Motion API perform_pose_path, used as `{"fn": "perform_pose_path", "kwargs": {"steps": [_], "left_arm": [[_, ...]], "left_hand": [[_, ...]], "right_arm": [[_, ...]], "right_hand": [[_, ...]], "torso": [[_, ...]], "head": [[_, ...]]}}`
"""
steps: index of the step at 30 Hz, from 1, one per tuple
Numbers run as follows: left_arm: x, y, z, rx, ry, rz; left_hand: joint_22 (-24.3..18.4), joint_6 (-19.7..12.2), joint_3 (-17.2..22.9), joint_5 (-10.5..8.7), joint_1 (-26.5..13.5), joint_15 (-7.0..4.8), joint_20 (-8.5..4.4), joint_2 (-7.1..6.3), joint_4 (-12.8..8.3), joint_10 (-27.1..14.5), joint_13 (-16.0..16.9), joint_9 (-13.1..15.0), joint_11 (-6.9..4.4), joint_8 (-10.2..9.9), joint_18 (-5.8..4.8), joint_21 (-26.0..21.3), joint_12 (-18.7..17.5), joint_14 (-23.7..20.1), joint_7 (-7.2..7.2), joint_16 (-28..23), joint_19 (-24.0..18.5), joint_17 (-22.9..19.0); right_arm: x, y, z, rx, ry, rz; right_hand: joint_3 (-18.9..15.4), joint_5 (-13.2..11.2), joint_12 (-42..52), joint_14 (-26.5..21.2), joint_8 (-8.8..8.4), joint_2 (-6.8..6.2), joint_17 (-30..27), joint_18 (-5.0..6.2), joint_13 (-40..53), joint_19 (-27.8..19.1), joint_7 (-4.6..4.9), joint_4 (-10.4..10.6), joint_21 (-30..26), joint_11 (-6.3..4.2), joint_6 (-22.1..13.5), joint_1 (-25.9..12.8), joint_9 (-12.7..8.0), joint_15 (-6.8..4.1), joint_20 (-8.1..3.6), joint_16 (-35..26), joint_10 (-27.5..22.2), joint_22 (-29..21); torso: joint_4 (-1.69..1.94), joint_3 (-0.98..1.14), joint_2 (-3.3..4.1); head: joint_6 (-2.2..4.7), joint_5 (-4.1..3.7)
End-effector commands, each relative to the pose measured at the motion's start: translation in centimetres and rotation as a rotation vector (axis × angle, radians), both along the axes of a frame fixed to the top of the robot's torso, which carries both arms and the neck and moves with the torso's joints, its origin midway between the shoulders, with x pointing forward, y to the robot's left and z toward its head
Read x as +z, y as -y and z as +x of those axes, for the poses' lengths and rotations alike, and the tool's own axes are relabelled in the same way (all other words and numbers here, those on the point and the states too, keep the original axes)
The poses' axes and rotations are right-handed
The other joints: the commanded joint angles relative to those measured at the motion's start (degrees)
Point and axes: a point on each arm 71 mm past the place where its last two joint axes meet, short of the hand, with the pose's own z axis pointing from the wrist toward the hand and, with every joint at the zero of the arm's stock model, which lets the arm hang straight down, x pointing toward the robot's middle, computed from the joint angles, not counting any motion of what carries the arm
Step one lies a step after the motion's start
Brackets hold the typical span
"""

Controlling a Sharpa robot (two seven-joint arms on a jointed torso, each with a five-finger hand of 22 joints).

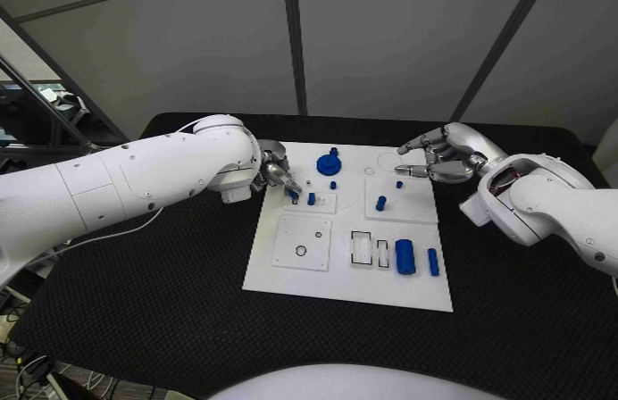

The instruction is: Assemble the parts on the task board

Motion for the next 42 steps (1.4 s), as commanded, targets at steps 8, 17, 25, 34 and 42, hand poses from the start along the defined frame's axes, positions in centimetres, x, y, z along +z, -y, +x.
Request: {"fn": "perform_pose_path", "kwargs": {"steps": [8,17,25,34,42], "left_arm": [[0.0,0.1,-0.3,-0.011,0.031,0.072],[-0.2,0.5,-0.7,-0.041,0.016,0.091],[-0.3,0.5,-0.9,-0.063,-0.003,0.105],[-0.3,0.7,-0.9,-0.067,-0.007,0.109],[-0.5,1.1,-1.0,-0.078,-0.008,0.105]], "left_hand": [[0.5,0.8,5.1,0.0,-1.0,-0.53,-0.07,0.01,-4.5,0.8,8.2,8.8,-0.33,0.7,-0.91,0.5,0.4,5.5,-1.18,0.5,0.6,13.7],[0.5,1.0,5.0,0.0,-1.5,-0.61,-0.16,-0.41,-4.5,0.8,8.2,9.4,-0.41,1.0,-0.91,0.5,0.3,5.5,-1.3,0.6,0.7,13.8],[0.5,1.1,4.9,0.0,-1.5,-0.65,-0.19,-0.59,-4.6,0.8,8.1,9.6,-0.44,1.1,-0.89,0.4,0.2,5.6,-1.36,0.7,0.6,13.9],[0.5,1.1,4.9,0.0,-1.5,-0.65,-0.2,-0.61,-4.6,0.8,8.1,9.6,-0.45,1.1,-0.89,0.4,0.2,5.6,-1.37,0.7,0.6,13.9],[0.5,1.2,5.0,0.0,-1.5,-0.67,-0.21,-0.61,-4.6,0.8,8.1,9.7,-0.47,1.2,-0.89,0.4,0.2,5.6,-1.4,0.7,0.6,13.9]], "right_arm": [[0.1,-0.2,0.0,0.012,0.002,0.002],[0.1,-0.2,0.0,0.015,0.003,-0.002],[0.1,-0.2,0.0,0.016,0.003,-0.003],[0.1,-0.2,0.0,0.017,0.002,-0.004],[0.1,-0.3,0.1,0.018,0.001,-0.004]], "right_hand": [[0.1,0.0,0.0,1.6,-0.35,0.43,0.0,0.41,0.0,-0.2,-0.04,0.2,-0.2,-0.24,0.5,-0.1,0.1,-0.48,-0.03,-0.1,0.1,2.7],[0.1,0.0,0.0,1.6,-0.35,0.43,0.0,0.41,0.0,-0.2,-0.04,0.2,-0.2,-0.24,0.5,-0.1,0.1,-0.48,-0.03,-0.1,0.1,2.7],[0.1,0.0,0.0,1.6,-0.35,0.43,0.0,0.41,0.0,-0.2,-0.04,0.2,-0.2,-0.24,0.5,-0.1,0.1,-0.48,-0.03,-0.1,0.1,2.7],[0.1,0.0,0.0,1.6,-0.35,0.43,0.0,0.41,0.0,-0.2,-0.04,0.2,-0.2,-0.24,0.5,-0.1,0.1,-0.48,-0.03,-0.1,0.1,2.7],[0.1,0.0,0.0,1.6,-0.37,0.5,0.0,0.4,0.0,-0.1,-0.04,0.3,-0.2,-0.24,0.5,-0.1,0.1,-0.49,-0.04,-0.1,0.1,2.7]], "torso": [[0.01,-0.01,0.03],[0.01,-0.02,-0.02],[-0.03,0.0,0.01],[0.0,0.0,0.0],[-0.02,0.0,-0.01]], "head": [[-0.13,0.1],[-0.25,0.18],[-0.24,0.17],[-0.44,0.24],[-0.53,0.2]]}}
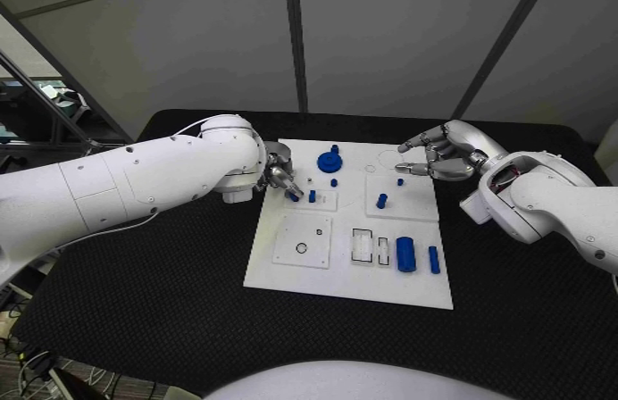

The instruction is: Assemble the parts on the task board

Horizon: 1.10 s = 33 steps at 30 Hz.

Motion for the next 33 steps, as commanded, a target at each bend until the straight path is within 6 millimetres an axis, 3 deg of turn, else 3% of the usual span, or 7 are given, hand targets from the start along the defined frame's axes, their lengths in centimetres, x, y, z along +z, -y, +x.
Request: {"fn": "perform_pose_path", "kwargs": {"steps": [1,17,22,33], "left_arm": [[-0.38,0.11,-0.18,-0.011,-0.017,0.025],[-0.73,0.26,-0.11,-0.017,-0.036,0.038],[-1.01,0.25,-0.07,-0.015,-0.045,0.049],[-1.27,0.06,0.15,0.007,-0.045,0.06]], "left_hand": [[0.0,0.5,3.1,0.27,0.2,-0.28,-0.01,0.64,-3.0,0.5,8.1,6.4,-0.2,0.2,-0.9,0.2,-0.1,5.6,-0.69,0.3,0.3,13.9],[0.2,0.8,2.6,0.26,-1.0,-0.39,-0.13,0.18,-2.4,0.6,8.1,6.9,-0.21,0.5,-0.93,0.3,0.0,5.6,-0.74,0.4,0.3,14.1],[0.6,1.3,0.8,0.24,-3.8,-0.46,-0.22,-1.51,-0.5,0.7,8.2,7.6,-0.36,0.9,-1.03,0.5,0.2,5.7,-0.98,0.5,0.7,14.2],[1.7,2.2,-1.8,0.26,-7.0,-0.85,-0.56,-3.86,3.9,1.2,8.3,8.5,-0.87,1.2,-1.25,1.3,0.8,5.9,-1.53,1.0,1.5,14.8]], "right_arm": [[0.14,-0.14,-0.01,0.012,0.004,0.0],[0.14,-0.15,-0.01,0.012,0.004,0.0],[0.15,-0.15,-0.02,0.012,0.004,0.0],[0.15,-0.1,-0.02,0.011,0.005,0.0]], "right_hand": [[0.1,0.0,0.0,1.6,-0.37,0.5,0.0,0.4,0.0,-0.1,-0.04,0.3,-0.2,-0.24,0.5,-0.1,0.1,-0.49,-0.04,-0.1,0.1,2.7],[0.1,0.0,0.0,1.6,-0.37,0.5,0.0,0.4,0.0,-0.1,-0.04,0.3,-0.2,-0.24,0.5,-0.1,0.1,-0.49,-0.04,-0.1,0.1,2.7],[0.0,0.0,0.0,1.6,-0.37,0.52,0.0,0.41,0.0,-0.1,-0.04,0.3,-0.3,-0.24,0.5,-0.1,0.1,-0.49,-0.04,-0.2,0.0,2.7],[0.0,0.0,0.0,1.6,-0.37,0.52,0.0,0.41,0.0,-0.1,-0.04,0.3,-0.3,-0.24,0.5,-0.1,0.1,-0.49,-0.04,-0.2,0.0,2.7]], "torso": [[-0.03,0.01,-0.01],[-0.03,0.02,0.0],[-0.01,0.02,-0.01],[-0.03,0.04,-0.02]], "head": [[-0.04,-0.01],[-0.21,-0.03],[-0.26,-0.03],[-0.35,-0.06]]}}
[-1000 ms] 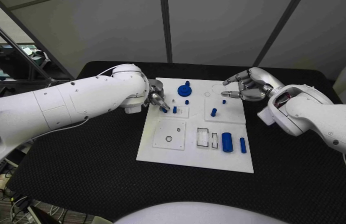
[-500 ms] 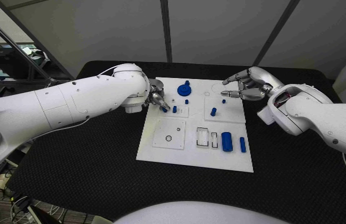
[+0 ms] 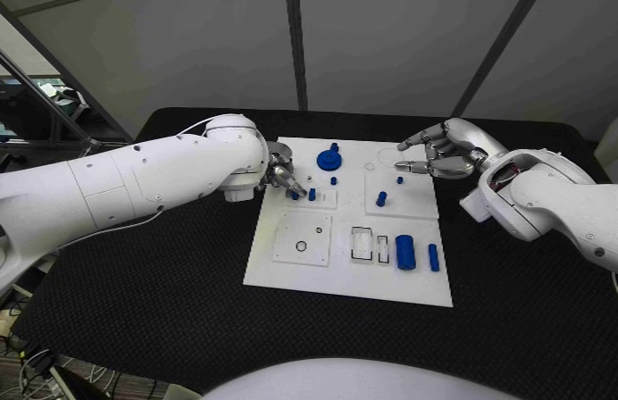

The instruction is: Assemble the parts on the task board

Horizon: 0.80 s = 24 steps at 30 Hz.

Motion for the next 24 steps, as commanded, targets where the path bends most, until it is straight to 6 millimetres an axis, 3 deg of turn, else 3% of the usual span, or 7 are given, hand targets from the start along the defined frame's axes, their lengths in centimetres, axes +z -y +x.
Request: {"fn": "perform_pose_path", "kwargs": {"steps": [1,8,14,24], "left_arm": [[-0.59,-0.24,-0.17,0.005,-0.028,0.034],[-0.64,-0.4,-0.05,0.013,-0.026,0.036],[-0.62,-0.58,0.05,0.022,-0.019,0.033],[-0.18,-0.77,0.33,0.053,0.045,-0.015]], "left_hand": [[0.1,0.3,-0.2,-0.13,-0.5,-0.22,-0.03,-0.2,0.7,1.0,8.3,0.1,-0.44,0.0,-1.2,0.3,0.2,6.1,-0.01,0.3,0.6,14.8],[0.3,0.5,-0.8,-0.13,-0.8,-0.31,-0.13,-0.88,2.1,1.0,8.2,0.4,-0.5,0.0,-1.24,0.4,0.1,6.0,-0.07,0.3,0.7,14.7],[0.5,0.7,-1.8,-0.13,-1.3,-0.34,-0.2,-2.4,4.2,1.1,8.3,0.6,-0.53,-0.1,-1.29,0.5,0.2,6.1,-0.1,0.3,0.9,14.8],[-0.1,0.4,-3.5,-0.11,-1.6,-0.3,-0.22,-5.03,9.9,0.6,7.8,1.1,-0.47,-0.7,-1.12,-0.3,-1.0,5.8,0.08,-0.5,0.4,13.8]], "right_arm": [[0.16,-0.09,-0.01,0.01,0.006,0.001],[0.17,-0.06,-0.01,0.008,0.006,0.001],[0.17,-0.03,-0.01,0.008,0.006,0.001],[0.15,-0.1,0.02,0.01,0.007,0.001]], "right_hand": [[0.1,0.0,0.0,1.6,-0.37,0.52,0.0,0.41,0.0,-0.1,-0.04,0.3,-0.3,-0.24,0.5,-0.1,0.1,-0.49,-0.05,-0.2,0.0,2.7],[0.0,0.0,-0.1,1.6,-0.38,0.52,-0.1,0.44,-0.1,-0.2,-0.03,0.3,-0.3,-0.24,0.5,-0.2,0.1,-0.49,-0.05,-0.3,0.0,2.6],[0.0,0.0,-0.1,1.6,-0.38,0.52,-0.1,0.44,-0.1,-0.2,-0.03,0.3,-0.3,-0.24,0.5,-0.2,0.1,-0.49,-0.05,-0.3,0.0,2.6],[0.0,0.0,-0.1,1.6,-0.38,0.52,-0.1,0.44,-0.1,-0.2,-0.03,0.3,-0.3,-0.24,0.5,-0.2,0.1,-0.49,-0.05,-0.3,0.0,2.6]], "torso": [[0.0,0.01,0.01],[0.03,0.0,0.0],[0.03,0.0,-0.01],[0.0,-0.01,0.01]], "head": [[-0.03,-0.06],[-0.02,-0.11],[0.04,-0.1],[0.08,-0.18]]}}
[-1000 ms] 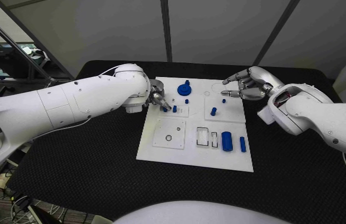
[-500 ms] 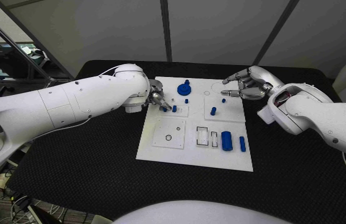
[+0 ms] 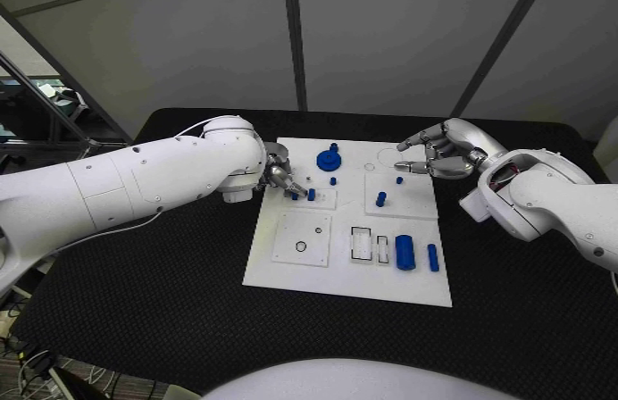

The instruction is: Assemble the parts on the task board

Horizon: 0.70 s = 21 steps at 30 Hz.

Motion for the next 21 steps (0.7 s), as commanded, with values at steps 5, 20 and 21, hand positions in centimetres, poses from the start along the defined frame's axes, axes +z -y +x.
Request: {"fn": "perform_pose_path", "kwargs": {"steps": [5,20,21], "left_arm": [[0.5,-0.3,0.3,0.035,0.057,-0.03],[2.1,-0.7,0.8,0.062,0.125,-0.105],[2.3,-0.7,0.8,0.064,0.133,-0.128]], "left_hand": [[-0.2,0.0,-0.9,-0.07,-0.7,-0.29,-0.04,-1.31,2.1,0.4,7.9,0.2,-0.24,-0.3,-1.49,-0.4,-0.1,5.8,0.21,-0.1,-0.2,13.8],[-3.0,-1.3,-1.1,-0.04,-1.1,-0.13,0.06,-1.65,2.0,-0.6,7.0,-0.3,0.07,-1.5,-0.75,-3.2,-2.8,5.1,0.62,-2.0,-2.3,11.7],[-4.9,-1.9,-1.0,-0.05,-0.8,0.07,0.2,-1.66,2.0,-1.4,6.5,-0.6,0.31,-2.1,-0.3,-5.0,-4.5,4.6,0.89,-3.3,-3.7,10.3]], "right_arm": [[0.1,-0.1,0.0,0.01,0.007,0.001],[0.1,-0.1,0.2,0.007,0.007,0.0],[0.1,-0.1,0.2,0.007,0.007,0.0]], "right_hand": [[0.0,0.0,-0.2,1.6,-0.4,0.52,-0.1,0.45,-0.2,-0.2,-0.03,0.4,-0.4,-0.23,0.4,-0.2,0.1,-0.49,-0.05,-0.3,-0.1,2.5],[0.0,0.0,-0.2,1.6,-0.41,0.51,-0.2,0.45,-0.2,-0.2,-0.02,0.4,-0.4,-0.23,0.4,-0.2,0.1,-0.49,-0.05,-0.4,-0.1,2.5],[0.0,0.0,-0.2,1.6,-0.41,0.51,-0.2,0.45,-0.2,-0.2,-0.02,0.4,-0.4,-0.23,0.4,-0.2,0.1,-0.49,-0.05,-0.4,-0.1,2.5]], "torso": [[0.0,0.05,-0.01],[0.04,0.05,0.02],[0.03,0.06,0.0]], "head": [[0.18,0.09],[0.57,0.01],[0.58,-0.04]]}}
